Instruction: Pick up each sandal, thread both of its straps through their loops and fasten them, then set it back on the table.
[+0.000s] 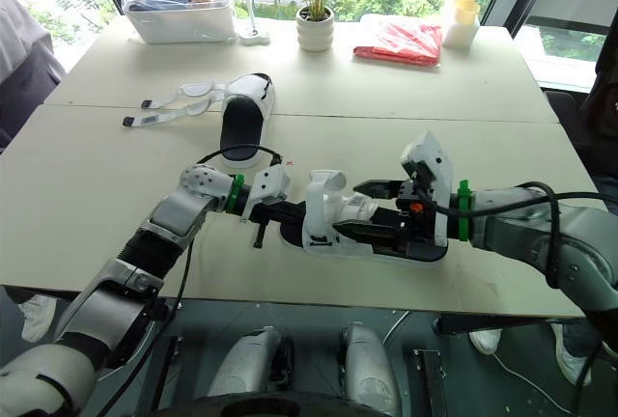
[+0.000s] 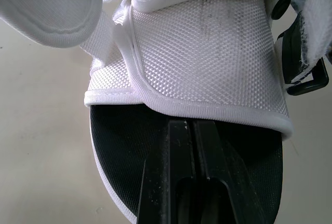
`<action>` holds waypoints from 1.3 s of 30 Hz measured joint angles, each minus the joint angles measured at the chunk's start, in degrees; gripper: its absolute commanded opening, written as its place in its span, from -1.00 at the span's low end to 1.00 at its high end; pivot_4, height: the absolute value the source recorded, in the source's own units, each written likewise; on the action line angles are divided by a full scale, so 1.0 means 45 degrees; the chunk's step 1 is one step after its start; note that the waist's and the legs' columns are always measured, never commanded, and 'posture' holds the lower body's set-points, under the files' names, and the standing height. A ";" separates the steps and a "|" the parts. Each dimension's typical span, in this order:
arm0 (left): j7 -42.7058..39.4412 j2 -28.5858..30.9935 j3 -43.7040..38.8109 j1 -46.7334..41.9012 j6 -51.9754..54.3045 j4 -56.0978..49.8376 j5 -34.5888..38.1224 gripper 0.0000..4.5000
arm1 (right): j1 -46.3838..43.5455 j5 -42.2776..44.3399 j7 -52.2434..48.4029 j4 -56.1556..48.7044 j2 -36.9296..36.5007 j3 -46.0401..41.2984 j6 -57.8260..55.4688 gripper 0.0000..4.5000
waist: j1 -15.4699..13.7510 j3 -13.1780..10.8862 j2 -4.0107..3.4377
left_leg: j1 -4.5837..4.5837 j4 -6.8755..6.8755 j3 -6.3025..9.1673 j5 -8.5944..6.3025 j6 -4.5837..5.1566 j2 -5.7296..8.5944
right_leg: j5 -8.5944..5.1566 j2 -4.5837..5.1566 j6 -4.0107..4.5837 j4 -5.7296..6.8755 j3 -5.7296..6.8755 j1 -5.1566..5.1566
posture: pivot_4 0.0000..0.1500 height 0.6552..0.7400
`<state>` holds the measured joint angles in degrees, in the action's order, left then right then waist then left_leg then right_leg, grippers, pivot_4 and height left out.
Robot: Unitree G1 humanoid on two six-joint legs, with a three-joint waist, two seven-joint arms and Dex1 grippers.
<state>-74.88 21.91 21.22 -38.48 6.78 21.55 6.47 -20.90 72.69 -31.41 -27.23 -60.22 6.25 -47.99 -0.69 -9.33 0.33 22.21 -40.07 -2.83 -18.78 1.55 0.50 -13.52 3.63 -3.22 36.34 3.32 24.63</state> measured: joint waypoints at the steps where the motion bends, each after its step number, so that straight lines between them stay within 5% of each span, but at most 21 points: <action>1: 0.0007 -0.0011 0.0009 -0.0003 0.0006 -0.0019 0.0000 -1.00 | -0.0054 -0.0023 0.0025 -0.0028 0.0216 0.0117 -0.0184 0.98 | -0.0004 0.0001 -0.0001 | 0.0003 0.0001 0.0000 -0.0001 0.0001 0.0000 | -0.0001 0.0000 0.0001 -0.0001 0.0001 0.0002 | 1.00 0.62; 9: 0.0023 -0.0018 0.0010 0.0002 0.0022 -0.0043 0.0003 -1.00 | -0.1234 -0.1415 0.0587 0.1060 0.3030 0.1092 -0.2027 0.87 | 0.0005 0.0006 -0.0004 | 0.0025 -0.0001 0.0001 -0.0002 0.0004 0.0000 | 0.0006 0.0000 0.0004 -0.0006 0.0003 0.0019 | 1.00 0.62; 11: 0.0017 -0.0018 0.0013 0.0004 0.0022 -0.0063 0.0004 -1.00 | -0.1409 -0.1488 0.0811 0.1417 0.3481 0.1025 -0.2361 0.64 | 0.0006 0.0006 -0.0004 | 0.0029 -0.0001 0.0001 -0.0004 0.0007 0.0000 | 0.0008 0.0000 0.0001 -0.0008 0.0004 0.0023 | 1.00 0.62; 16: 0.0015 0.0018 0.0000 0.0022 0.0028 -0.0087 0.0004 -1.00 | -0.1854 -0.0856 0.1405 0.2467 0.4456 0.0268 -0.3609 -0.55 | 0.0012 0.0008 -0.0007 | 0.0032 0.0000 0.0000 -0.0004 0.0008 0.0000 | 0.0009 0.0000 -0.0001 -0.0009 0.0004 0.0024 | 1.00 0.62; 19: 0.0014 0.0023 0.0000 0.0023 0.0026 -0.0088 0.0004 -1.00 | -0.2254 0.0335 0.1918 0.3190 0.4699 -0.0356 -0.4752 -0.95 | 0.0015 0.0008 -0.0007 | 0.0032 0.0001 0.0001 -0.0004 0.0008 0.0000 | 0.0010 0.0000 -0.0001 -0.0009 0.0004 0.0024 | 1.00 0.62; 27: 0.0036 0.0076 -0.0007 0.0088 0.0034 -0.0210 0.0004 -1.00 | -0.2654 0.2477 0.4359 0.4653 0.5689 -0.1122 -0.6639 -0.95 | 0.0032 0.0010 -0.0011 | 0.0032 0.0008 0.0001 -0.0004 0.0008 0.0000 | 0.0011 0.0002 -0.0002 -0.0009 0.0004 0.0026 | 1.00 0.62; 39: 0.0085 0.0112 -0.0010 0.0153 0.0087 -0.0352 0.0003 -1.00 | -0.2648 0.2780 0.5041 0.4908 0.5997 -0.1423 -0.7150 -0.95 | 0.0045 0.0012 -0.0014 | 0.0034 0.0014 0.0000 -0.0006 0.0011 0.0000 | 0.0013 0.0001 -0.0005 -0.0009 0.0004 0.0028 | 1.00 0.62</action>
<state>-74.50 22.41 21.17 -37.79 7.17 19.96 6.48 -32.82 85.20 -8.72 -5.14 -33.24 -0.15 -80.16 -0.49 -9.28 0.27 22.36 -40.00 -2.83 -18.81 1.60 0.50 -13.47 3.64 -3.25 36.30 3.34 24.76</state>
